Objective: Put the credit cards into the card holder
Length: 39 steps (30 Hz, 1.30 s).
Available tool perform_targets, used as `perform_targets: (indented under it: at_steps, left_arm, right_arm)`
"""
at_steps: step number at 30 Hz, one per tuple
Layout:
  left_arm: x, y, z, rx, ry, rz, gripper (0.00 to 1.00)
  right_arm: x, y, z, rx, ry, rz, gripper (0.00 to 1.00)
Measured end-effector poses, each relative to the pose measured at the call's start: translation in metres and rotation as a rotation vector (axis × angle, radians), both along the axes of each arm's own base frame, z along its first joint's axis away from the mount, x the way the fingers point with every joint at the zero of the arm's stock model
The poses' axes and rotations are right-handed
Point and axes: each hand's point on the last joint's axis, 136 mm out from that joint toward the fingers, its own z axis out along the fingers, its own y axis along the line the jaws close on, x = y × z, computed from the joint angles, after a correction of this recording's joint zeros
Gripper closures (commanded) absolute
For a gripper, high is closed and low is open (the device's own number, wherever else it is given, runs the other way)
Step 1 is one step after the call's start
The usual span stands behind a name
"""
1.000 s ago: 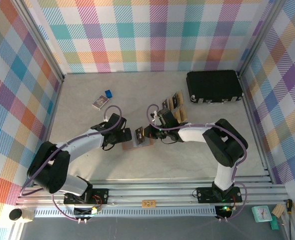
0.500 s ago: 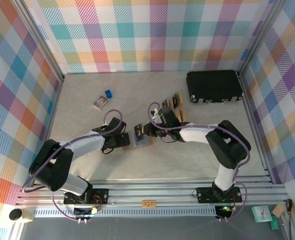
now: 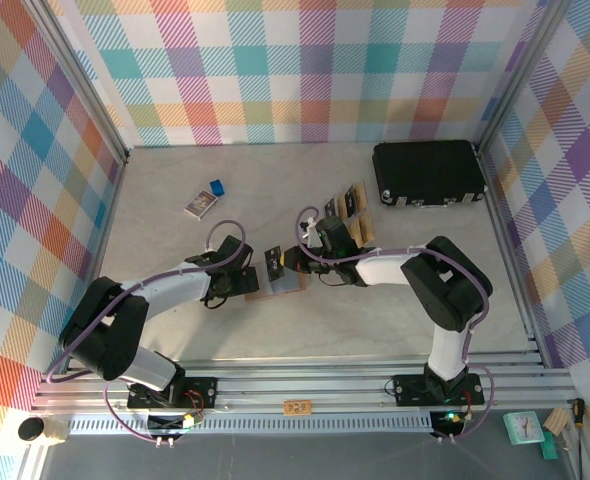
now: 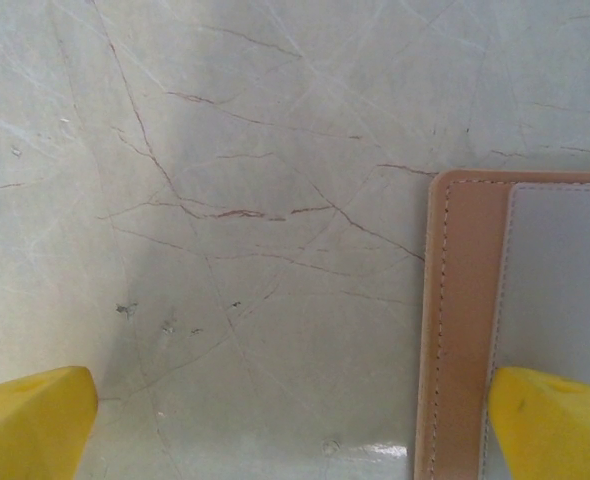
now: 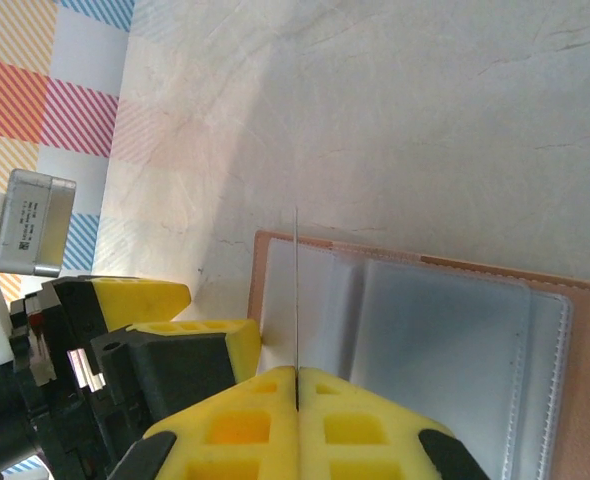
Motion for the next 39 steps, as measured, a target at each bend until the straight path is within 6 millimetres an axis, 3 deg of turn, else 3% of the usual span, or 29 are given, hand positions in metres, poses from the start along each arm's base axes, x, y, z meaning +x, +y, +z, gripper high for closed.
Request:
perform_targets:
  at_steps: [17,39]
  left_arm:
    - [0.000,0.000,-0.002,0.000,0.005,0.007,0.00]
    - [0.000,0.001,-0.003,0.004,0.000,0.008,0.00]
  right_arm:
    - [-0.002,-0.002,-0.019,0.002,0.027,-0.018,1.00]
    - [-0.003,-0.003,-0.026,0.036,0.056,-0.046,1.00]
